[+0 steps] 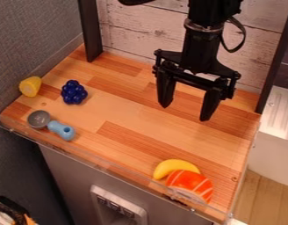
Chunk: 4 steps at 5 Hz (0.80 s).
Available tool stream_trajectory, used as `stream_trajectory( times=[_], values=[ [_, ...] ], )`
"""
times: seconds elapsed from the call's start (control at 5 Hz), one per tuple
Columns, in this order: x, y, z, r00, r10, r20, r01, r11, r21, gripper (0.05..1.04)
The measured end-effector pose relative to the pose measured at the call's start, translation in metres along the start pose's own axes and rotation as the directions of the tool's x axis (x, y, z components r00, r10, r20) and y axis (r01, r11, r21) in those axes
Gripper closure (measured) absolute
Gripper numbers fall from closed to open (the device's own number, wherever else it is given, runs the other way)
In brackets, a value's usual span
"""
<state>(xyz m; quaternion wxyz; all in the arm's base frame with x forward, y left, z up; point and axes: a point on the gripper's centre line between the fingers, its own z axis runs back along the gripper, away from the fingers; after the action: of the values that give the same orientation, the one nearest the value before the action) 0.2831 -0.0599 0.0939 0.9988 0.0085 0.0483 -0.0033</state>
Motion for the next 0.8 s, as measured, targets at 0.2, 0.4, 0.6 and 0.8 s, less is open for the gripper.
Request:
stream_trajectory(
  times=[0.2, 0.4, 0.6, 0.8],
  values=[
    [0.016, 0.021, -0.001, 0.993, -0.12, 0.0, 0.12, 0.993, -0.003, 0.087],
    [0.052, 0.05, -0.001, 0.952, -0.303, 0.034, 0.303, 0.953, -0.007, 0.087],
    [0.084, 0.086, 0.001, 0.896, -0.439, 0.072, 0.44, 0.898, 0.002, 0.084],
    [0.103, 0.131, 0.004, 0.876, -0.472, 0.101, 0.473, 0.881, 0.019, 0.084]
  ],
)
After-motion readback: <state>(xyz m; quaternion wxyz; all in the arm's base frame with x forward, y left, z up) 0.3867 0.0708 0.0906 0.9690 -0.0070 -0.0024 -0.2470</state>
